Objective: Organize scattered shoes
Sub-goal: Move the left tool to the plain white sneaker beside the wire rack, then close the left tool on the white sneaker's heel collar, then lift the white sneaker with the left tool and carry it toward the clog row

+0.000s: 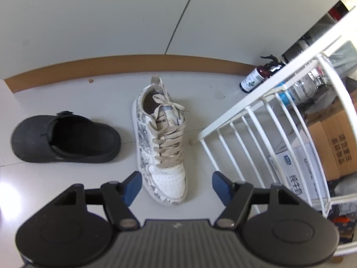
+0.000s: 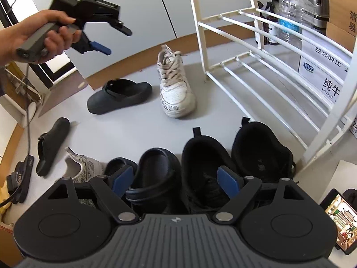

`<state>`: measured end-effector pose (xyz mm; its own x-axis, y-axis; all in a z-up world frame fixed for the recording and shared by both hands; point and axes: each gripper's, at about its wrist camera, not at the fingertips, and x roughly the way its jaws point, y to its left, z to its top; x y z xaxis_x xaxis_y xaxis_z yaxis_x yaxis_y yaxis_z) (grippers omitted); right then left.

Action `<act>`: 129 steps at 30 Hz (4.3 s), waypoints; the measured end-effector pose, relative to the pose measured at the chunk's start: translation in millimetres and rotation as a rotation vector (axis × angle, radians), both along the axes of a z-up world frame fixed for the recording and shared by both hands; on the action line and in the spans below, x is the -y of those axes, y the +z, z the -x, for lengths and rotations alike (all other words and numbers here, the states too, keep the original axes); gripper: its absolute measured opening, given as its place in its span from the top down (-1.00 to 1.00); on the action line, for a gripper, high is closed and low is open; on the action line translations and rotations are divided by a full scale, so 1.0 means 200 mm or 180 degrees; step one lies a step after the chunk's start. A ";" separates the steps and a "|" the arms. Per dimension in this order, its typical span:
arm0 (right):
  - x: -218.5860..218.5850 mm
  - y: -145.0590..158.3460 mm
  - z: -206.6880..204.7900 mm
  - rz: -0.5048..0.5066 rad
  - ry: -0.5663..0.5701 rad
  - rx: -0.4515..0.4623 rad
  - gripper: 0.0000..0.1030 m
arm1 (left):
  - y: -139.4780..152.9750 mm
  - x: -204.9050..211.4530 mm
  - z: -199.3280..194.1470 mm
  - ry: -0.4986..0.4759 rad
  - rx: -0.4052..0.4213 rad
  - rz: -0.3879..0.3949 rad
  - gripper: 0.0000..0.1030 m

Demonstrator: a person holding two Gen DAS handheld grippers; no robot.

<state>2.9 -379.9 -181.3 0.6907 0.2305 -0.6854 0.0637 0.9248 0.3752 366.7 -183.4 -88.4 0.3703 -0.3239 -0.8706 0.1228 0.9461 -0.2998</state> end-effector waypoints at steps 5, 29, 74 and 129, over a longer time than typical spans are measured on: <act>0.02 -0.03 0.01 0.0078 -0.0026 -0.0057 -0.67 | -0.15 0.04 -0.14 0.0124 0.0072 -0.0015 0.19; 0.10 -0.12 0.02 0.0357 -0.0411 -0.0250 -0.67 | -0.62 0.14 -0.48 0.0404 0.0273 -0.0408 0.38; 0.00 -0.09 -0.05 -0.0038 -0.0246 -0.0040 -0.51 | 0.29 -0.04 -0.31 -0.0015 0.0896 -0.0545 0.81; -0.41 -0.17 -0.15 0.0328 0.0279 -0.0364 -0.41 | -0.24 -1.65 1.16 0.0710 0.0344 -0.0101 0.81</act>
